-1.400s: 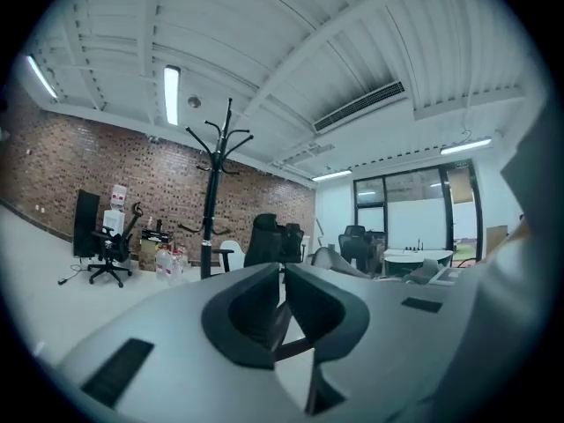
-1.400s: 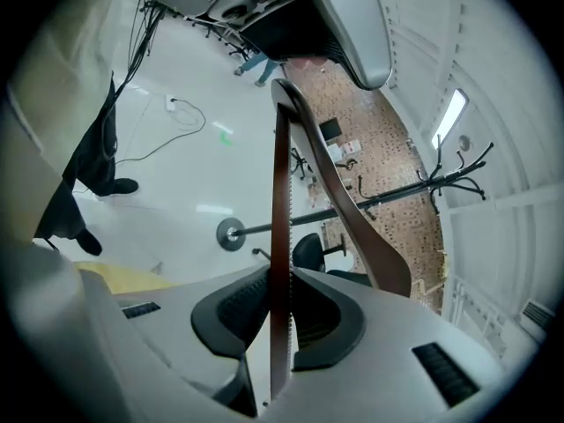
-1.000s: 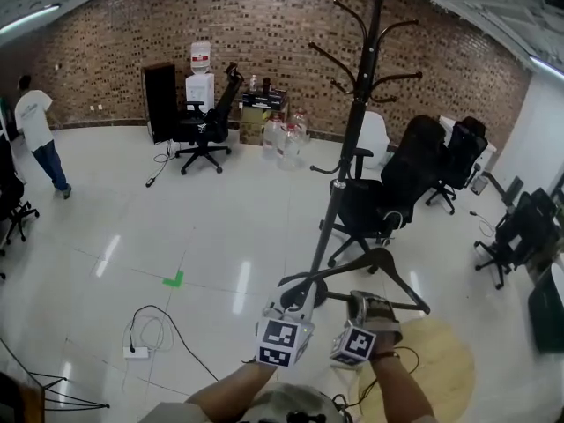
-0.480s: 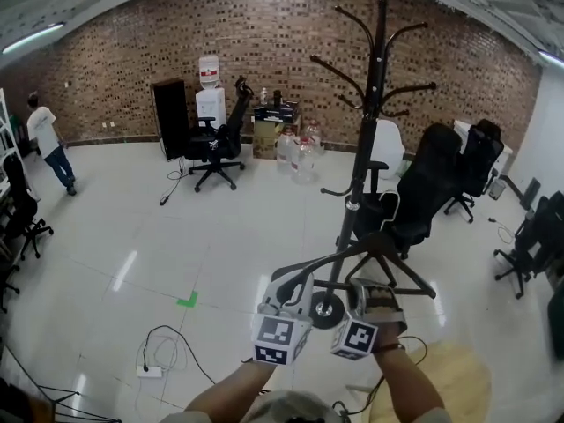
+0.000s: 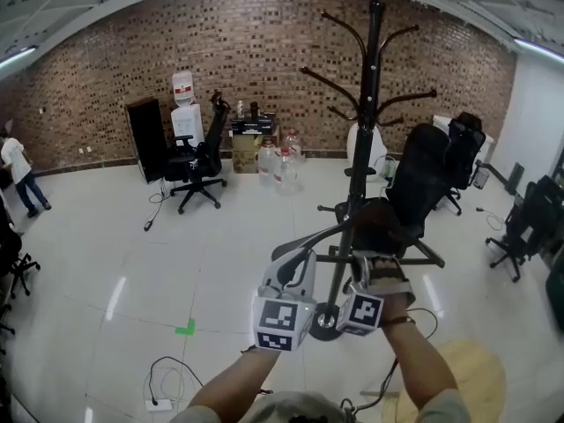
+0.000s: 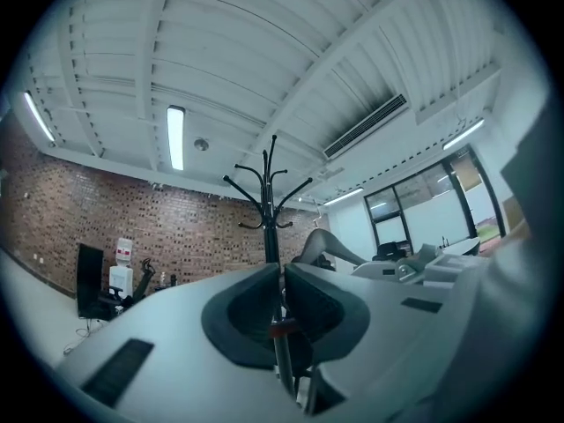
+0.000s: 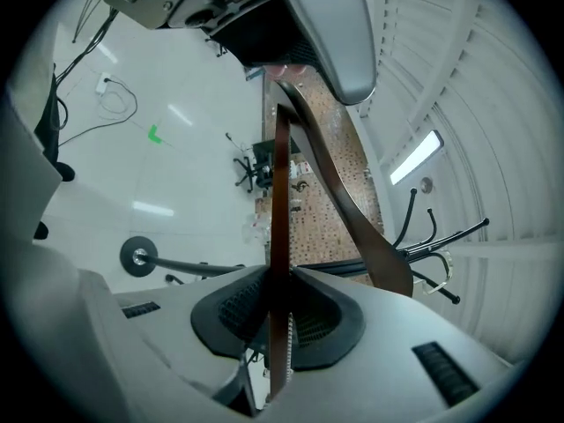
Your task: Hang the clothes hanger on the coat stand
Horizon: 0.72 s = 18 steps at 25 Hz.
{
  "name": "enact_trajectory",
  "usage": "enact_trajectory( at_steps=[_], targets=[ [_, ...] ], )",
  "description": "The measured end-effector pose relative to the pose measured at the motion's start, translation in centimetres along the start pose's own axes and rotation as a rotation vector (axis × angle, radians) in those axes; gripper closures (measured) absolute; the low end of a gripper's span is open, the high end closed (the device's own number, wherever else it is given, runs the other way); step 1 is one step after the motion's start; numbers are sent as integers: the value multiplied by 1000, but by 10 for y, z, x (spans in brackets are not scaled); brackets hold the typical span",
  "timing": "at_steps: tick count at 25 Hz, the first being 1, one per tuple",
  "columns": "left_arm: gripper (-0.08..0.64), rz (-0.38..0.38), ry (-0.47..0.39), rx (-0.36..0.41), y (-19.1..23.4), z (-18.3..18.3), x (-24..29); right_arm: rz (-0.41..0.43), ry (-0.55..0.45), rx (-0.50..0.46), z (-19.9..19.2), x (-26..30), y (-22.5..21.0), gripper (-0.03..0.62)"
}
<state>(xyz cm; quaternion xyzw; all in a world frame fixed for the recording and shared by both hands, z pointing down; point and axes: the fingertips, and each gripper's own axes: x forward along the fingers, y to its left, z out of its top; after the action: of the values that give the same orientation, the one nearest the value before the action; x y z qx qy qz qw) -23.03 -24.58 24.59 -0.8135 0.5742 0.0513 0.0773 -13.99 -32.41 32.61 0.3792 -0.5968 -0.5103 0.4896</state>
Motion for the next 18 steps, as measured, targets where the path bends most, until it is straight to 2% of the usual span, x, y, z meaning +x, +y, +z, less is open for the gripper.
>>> enact_trajectory(
  at_steps=[4, 9, 14, 18],
  targets=[
    [535, -48, -12, 20, 28, 6, 26, -19, 54, 13, 9, 35, -23, 540],
    [543, -70, -18, 17, 47, 4, 72, 12, 88, 49, 8, 82, -47, 540],
    [543, -32, -17, 13, 56, -8, 118, 24, 46, 50, 1, 128, -64, 540],
    [544, -4, -18, 25, 60, -10, 156, 12, 64, -25, -22, 169, -77, 540]
  ],
)
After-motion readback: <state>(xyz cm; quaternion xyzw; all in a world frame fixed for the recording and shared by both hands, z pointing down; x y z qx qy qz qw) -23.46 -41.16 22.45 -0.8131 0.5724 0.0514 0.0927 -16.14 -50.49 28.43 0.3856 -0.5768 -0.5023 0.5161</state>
